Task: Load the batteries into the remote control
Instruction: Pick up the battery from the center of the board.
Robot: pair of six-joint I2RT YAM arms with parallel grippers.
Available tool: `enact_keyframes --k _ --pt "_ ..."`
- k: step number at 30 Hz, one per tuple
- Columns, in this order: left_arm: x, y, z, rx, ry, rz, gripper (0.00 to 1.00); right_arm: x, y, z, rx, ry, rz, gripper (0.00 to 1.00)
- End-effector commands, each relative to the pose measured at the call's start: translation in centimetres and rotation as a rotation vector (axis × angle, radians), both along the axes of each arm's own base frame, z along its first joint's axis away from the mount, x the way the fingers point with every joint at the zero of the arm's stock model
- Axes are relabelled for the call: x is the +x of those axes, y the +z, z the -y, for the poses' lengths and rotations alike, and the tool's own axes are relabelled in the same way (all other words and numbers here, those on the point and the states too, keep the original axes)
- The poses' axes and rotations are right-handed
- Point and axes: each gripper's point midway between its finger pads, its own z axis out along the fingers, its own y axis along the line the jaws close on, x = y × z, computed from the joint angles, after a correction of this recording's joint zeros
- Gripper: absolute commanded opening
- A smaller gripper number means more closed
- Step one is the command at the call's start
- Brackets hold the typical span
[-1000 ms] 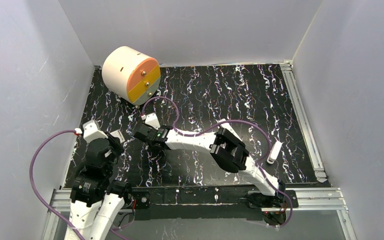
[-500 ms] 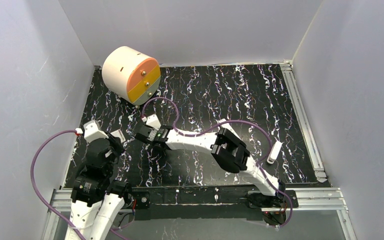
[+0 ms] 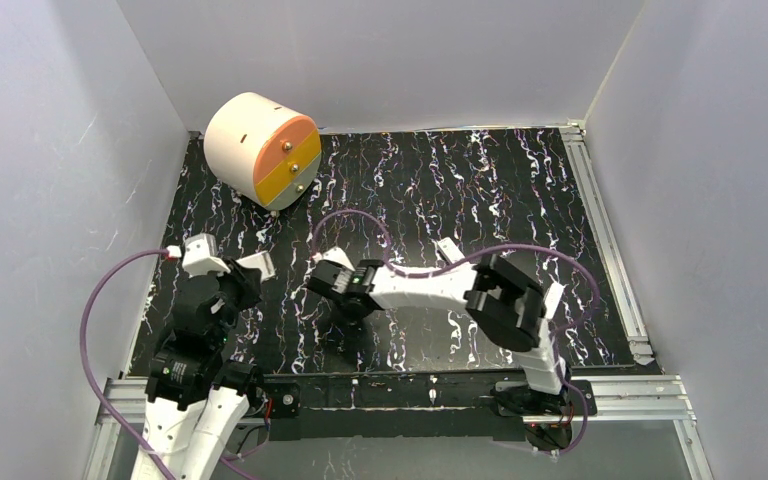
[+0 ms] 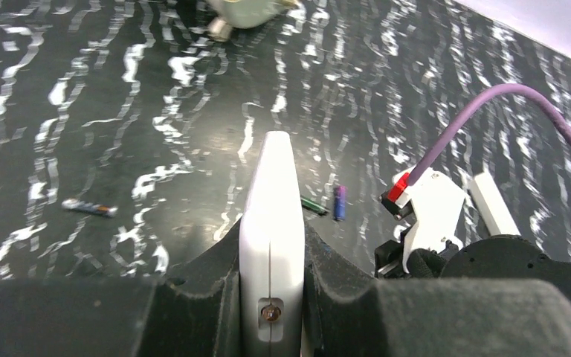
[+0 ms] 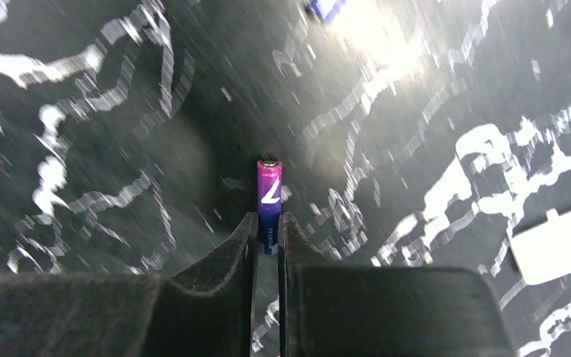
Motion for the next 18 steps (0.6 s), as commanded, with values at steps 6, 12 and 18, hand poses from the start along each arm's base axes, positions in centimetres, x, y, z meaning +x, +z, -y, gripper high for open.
enact_keyframes --k 6,12,18 --pt "0.9 2.6 10.4 -0.173 -0.568 0.114 0.00 0.6 3.6 5.4 0.144 -0.135 0.010 0.12" --pt "0.7 4.1 13.1 -0.273 -0.708 0.157 0.00 2.1 5.9 7.4 0.259 -0.222 0.040 0.12" --pt "1.1 4.3 14.1 -0.367 -0.727 0.145 0.00 3.5 9.9 8.3 0.430 -0.290 0.071 0.12"
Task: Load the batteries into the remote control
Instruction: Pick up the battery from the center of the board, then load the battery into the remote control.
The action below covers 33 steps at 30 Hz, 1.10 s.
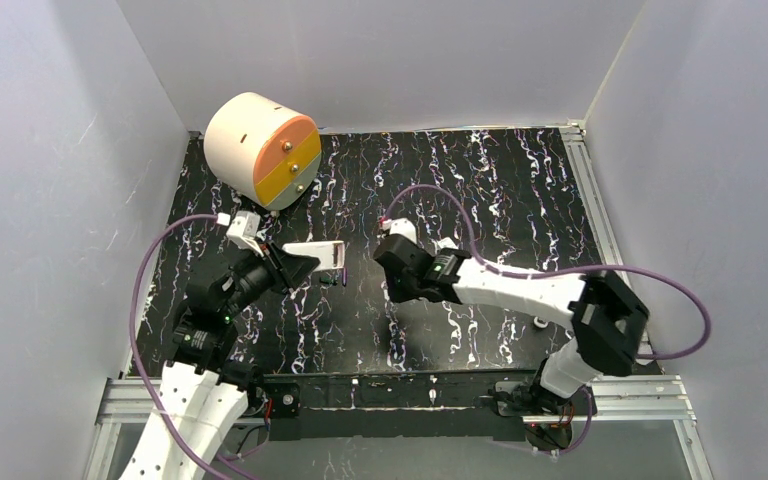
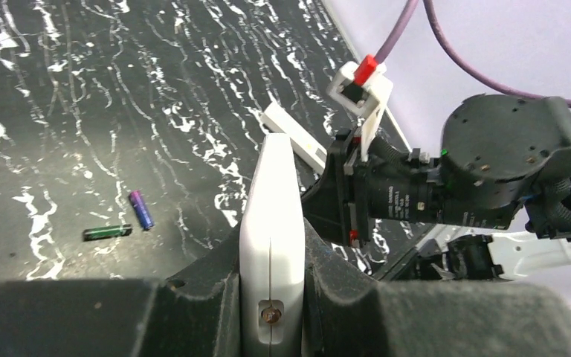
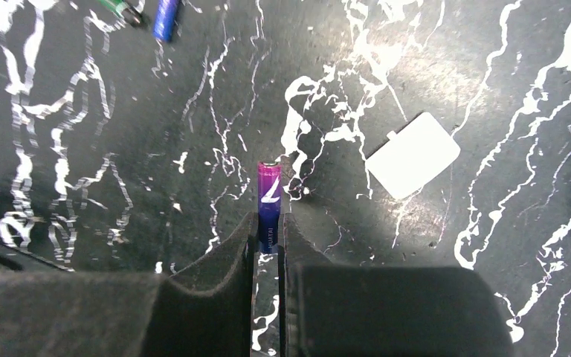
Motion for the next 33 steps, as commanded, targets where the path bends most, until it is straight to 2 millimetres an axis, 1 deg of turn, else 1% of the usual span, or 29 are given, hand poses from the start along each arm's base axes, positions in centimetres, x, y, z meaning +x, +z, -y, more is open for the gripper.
enact_keyframes --k 1,3,5,8,10,14,16,17,18,21,23,25,30,33 --pt "-0.2 1.3 1.8 -0.099 -0.089 0.002 0.00 1.5 4.6 -0.6 0.209 -0.069 0.059 0.13" --pt "0.1 0.8 2.1 -0.123 -0.086 -0.069 0.00 1.9 6.2 -0.4 0.290 -0.094 0.068 0.13" --pt "0.6 -0.3 2.3 -0.131 -0.074 -0.158 0.00 2.2 7.6 -0.1 0.364 -0.123 0.060 0.13" --pt "1.2 -2.0 2.6 -0.160 -0.051 -0.292 0.00 2.4 9.5 0.0 0.481 -0.145 0.032 0.14" --pt "1.5 -2.8 3.2 -0.200 -0.057 -0.362 0.00 2.2 11.1 -0.2 0.573 -0.135 0.018 0.14" --pt "2.1 -3.6 3.3 -0.236 -0.026 -0.409 0.00 1.9 14.2 -0.7 0.729 -0.075 0.030 0.16" --pt "2.2 -3.6 3.6 -0.261 -0.040 -0.420 0.00 1.5 15.1 -1.2 0.773 -0.017 0.039 0.17" --pt "2.4 -3.2 3.9 -0.279 -0.056 -0.404 0.00 1.3 15.3 -1.3 0.786 -0.003 0.041 0.17" --pt "2.4 -3.2 4.2 -0.293 -0.071 -0.411 0.00 1.1 15.5 -1.5 0.800 0.019 0.038 0.17" --pt "2.3 -3.7 4.2 -0.300 -0.070 -0.430 0.00 0.8 15.3 -2.0 0.806 0.029 0.011 0.18" --pt "2.2 -4.0 4.1 -0.300 -0.063 -0.432 0.00 1.1 15.3 -2.1 0.786 0.014 -0.001 0.18" --pt "2.2 -4.4 4.1 -0.311 -0.058 -0.440 0.00 1.4 14.6 -2.0 0.740 -0.016 -0.029 0.18" --pt "2.0 -4.7 4.2 -0.350 -0.059 -0.446 0.00 1.4 13.2 -3.5 0.699 -0.022 -0.132 0.18" --pt "1.9 -4.9 4.3 -0.361 -0.059 -0.446 0.00 1.6 12.6 -3.8 0.668 -0.028 -0.148 0.19"
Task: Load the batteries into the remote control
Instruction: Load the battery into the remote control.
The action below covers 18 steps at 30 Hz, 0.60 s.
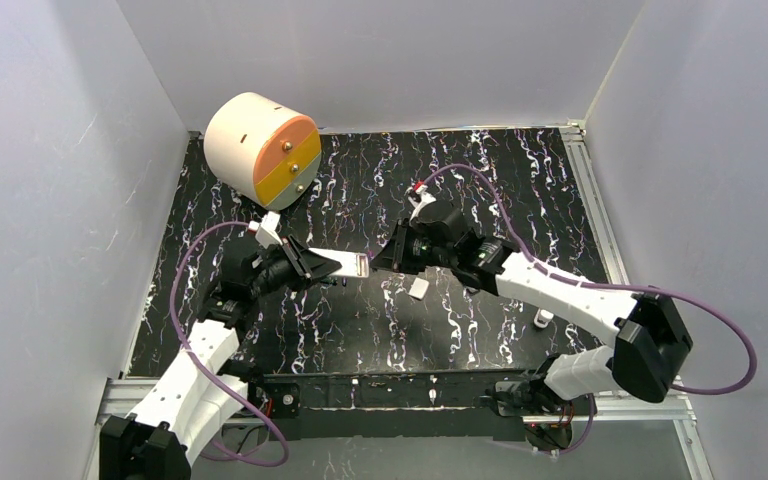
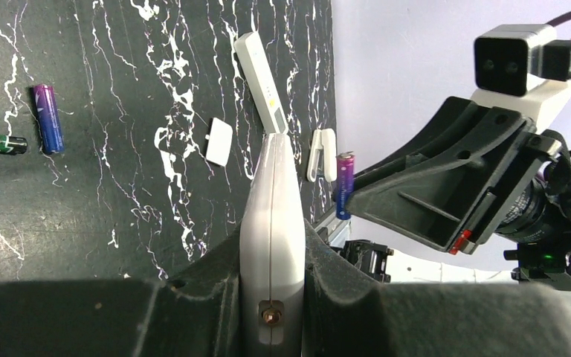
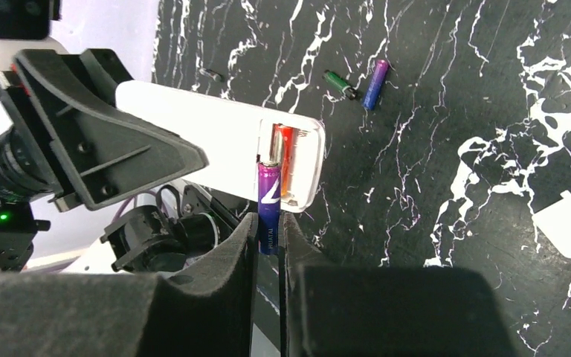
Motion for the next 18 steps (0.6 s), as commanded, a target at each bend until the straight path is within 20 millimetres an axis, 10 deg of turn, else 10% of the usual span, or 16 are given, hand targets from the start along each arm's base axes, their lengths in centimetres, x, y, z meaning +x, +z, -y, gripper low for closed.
enact_keyframes --k 1,18 --pt "-0.2 1.4 0.4 -0.053 -0.019 0.051 0.00 0.1 1.1 -0.7 -0.005 0.018 -0.023 0.19" --pt "-0.4 1.5 0.6 -0.071 -0.028 0.059 0.00 0.1 -0.8 -1.6 -0.087 0.048 -0.070 0.24"
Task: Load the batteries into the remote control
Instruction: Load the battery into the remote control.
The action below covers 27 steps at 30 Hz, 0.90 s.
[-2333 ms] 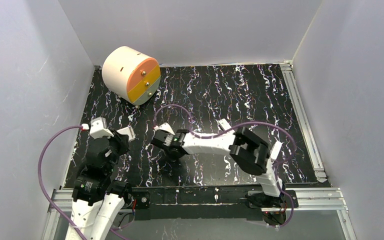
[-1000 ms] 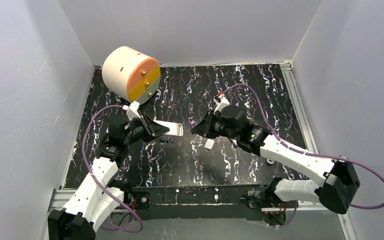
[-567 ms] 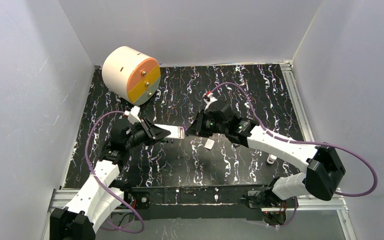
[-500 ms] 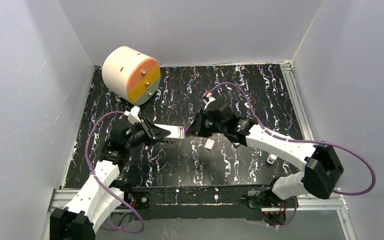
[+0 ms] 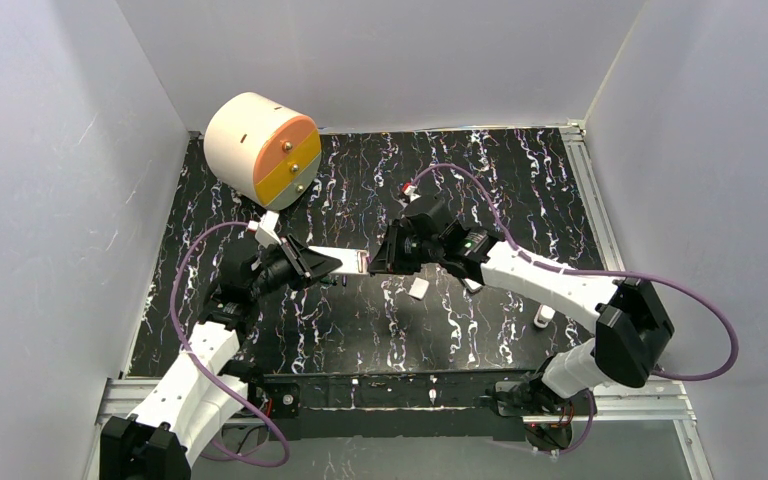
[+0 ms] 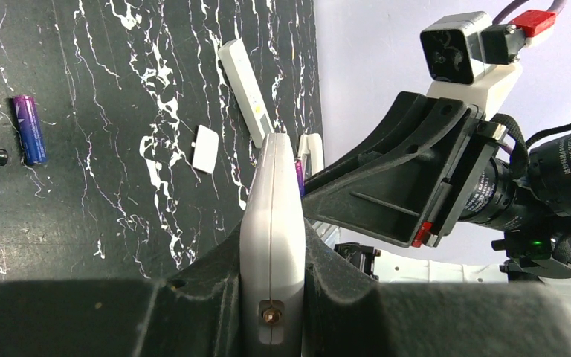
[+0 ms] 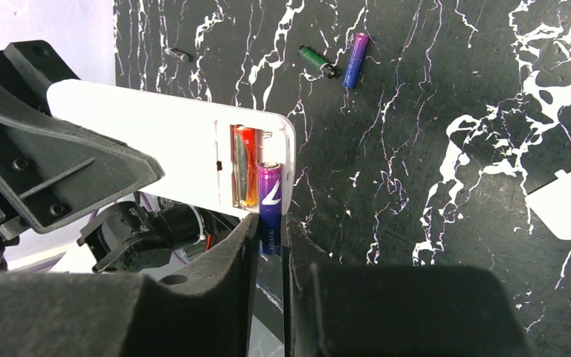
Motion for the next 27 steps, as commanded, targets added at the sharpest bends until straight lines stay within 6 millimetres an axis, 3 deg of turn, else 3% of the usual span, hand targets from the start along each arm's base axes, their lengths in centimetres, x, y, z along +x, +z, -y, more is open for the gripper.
enact_keyframes --k 1,16,27 --pt "-0.5 0.9 0.3 -0.026 -0.032 0.036 0.00 0.2 1.5 -0.8 0.021 0.022 0.027 0.24" --pt "-0.7 0.8 0.4 -0.025 -0.043 0.039 0.00 0.1 1.1 -1.5 0.021 0.049 0.013 0.27" --pt "-0.7 1.0 0.4 -0.032 -0.036 0.039 0.00 0.4 2.2 -1.1 0.032 0.014 0.037 0.47"
